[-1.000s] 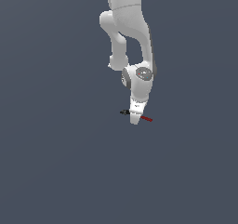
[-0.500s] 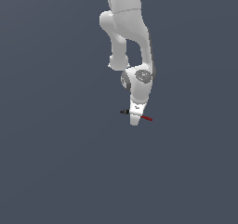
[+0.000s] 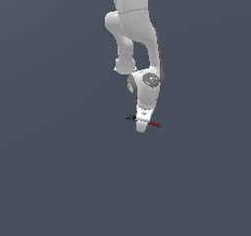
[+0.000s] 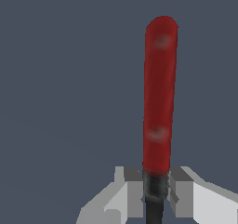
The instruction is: Pick up the object and move it to a goal position.
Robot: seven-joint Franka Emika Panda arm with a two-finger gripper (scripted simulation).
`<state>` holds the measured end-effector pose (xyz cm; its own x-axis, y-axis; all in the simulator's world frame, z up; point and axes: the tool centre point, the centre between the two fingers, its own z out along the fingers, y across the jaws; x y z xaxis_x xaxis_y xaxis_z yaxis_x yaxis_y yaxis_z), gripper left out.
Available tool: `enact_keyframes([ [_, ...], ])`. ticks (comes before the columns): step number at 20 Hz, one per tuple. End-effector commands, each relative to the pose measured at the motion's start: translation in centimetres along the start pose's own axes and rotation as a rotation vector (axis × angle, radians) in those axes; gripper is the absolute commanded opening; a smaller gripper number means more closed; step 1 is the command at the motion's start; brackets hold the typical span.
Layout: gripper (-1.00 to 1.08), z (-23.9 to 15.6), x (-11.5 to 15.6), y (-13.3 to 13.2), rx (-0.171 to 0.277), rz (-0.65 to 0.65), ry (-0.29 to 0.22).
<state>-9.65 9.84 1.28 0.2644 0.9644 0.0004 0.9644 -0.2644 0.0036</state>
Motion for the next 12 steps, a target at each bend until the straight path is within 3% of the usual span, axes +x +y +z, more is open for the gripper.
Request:
enact_keyframes([
  [1,-1.0,-0.2,-0.4,0.3,0.0,0.001,0.0],
  [12,-1.0,-3.0,-6.1,3.4,0.0,0.0,0.0],
])
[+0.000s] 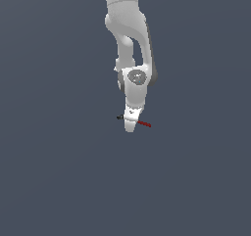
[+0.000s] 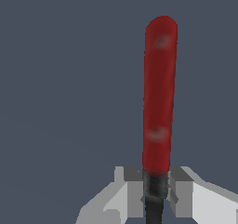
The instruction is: Pick up the object and move it to a goal position.
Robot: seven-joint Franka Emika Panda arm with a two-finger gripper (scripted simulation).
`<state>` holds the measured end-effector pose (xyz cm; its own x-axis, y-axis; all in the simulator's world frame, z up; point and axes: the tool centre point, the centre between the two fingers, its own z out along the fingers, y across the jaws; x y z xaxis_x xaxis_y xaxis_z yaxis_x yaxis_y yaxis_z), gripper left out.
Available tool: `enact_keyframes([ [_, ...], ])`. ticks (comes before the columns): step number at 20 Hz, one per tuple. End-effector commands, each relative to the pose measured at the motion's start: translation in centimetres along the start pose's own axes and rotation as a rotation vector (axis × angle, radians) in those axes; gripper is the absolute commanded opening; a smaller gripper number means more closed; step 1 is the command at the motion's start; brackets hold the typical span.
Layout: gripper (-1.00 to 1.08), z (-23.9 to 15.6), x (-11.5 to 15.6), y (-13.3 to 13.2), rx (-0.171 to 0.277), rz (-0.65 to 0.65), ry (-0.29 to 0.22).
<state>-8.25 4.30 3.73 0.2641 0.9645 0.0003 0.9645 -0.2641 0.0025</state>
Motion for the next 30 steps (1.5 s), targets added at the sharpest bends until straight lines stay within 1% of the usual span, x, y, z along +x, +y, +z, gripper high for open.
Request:
enact_keyframes([
  [1,-1.0,-0.9,-1.9,1.1,0.0,0.0,0.0],
  [12,-1.0,-6.2,-12.3,7.2,0.002,0.0,0.002],
  [18,-1.0,-8.5,-16.9,10.1,0.002,0.0,0.002],
  [24,-1.0,-9.9,-19.7,11.9,0.003,0.0,0.001],
  [30,-1.0,-10.3,-20.6,12.6,0.003,0.0,0.0],
])
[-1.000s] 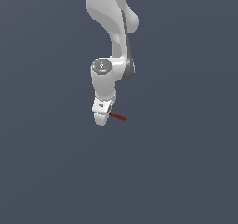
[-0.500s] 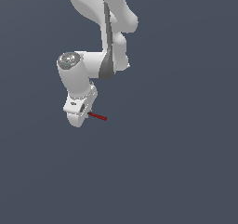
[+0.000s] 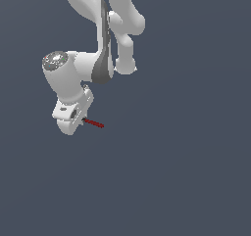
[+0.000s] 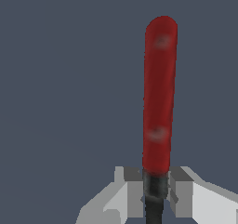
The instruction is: Pick up the object and move it to a goal position.
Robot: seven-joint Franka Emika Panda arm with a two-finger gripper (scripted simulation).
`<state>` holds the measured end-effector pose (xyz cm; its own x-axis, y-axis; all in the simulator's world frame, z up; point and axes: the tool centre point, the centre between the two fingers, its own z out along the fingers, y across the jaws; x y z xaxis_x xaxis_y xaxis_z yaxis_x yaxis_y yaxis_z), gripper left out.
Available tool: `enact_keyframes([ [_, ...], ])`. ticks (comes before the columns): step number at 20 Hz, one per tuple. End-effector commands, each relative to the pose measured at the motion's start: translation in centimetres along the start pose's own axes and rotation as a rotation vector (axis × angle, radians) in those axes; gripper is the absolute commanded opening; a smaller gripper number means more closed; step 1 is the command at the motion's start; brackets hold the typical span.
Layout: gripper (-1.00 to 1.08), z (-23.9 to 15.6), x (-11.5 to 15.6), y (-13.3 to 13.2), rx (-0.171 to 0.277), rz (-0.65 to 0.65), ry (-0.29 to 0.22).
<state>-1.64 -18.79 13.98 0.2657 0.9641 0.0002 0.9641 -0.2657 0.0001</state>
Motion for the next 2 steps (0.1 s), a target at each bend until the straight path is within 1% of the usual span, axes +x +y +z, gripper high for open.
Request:
enact_keyframes([
  [1,-1.0,-0.07,-0.05,0.15,0.0,-0.001,0.0],
  [2,-1.0,-0.05,-0.02,0.14,0.0,-0.001,0.0],
])
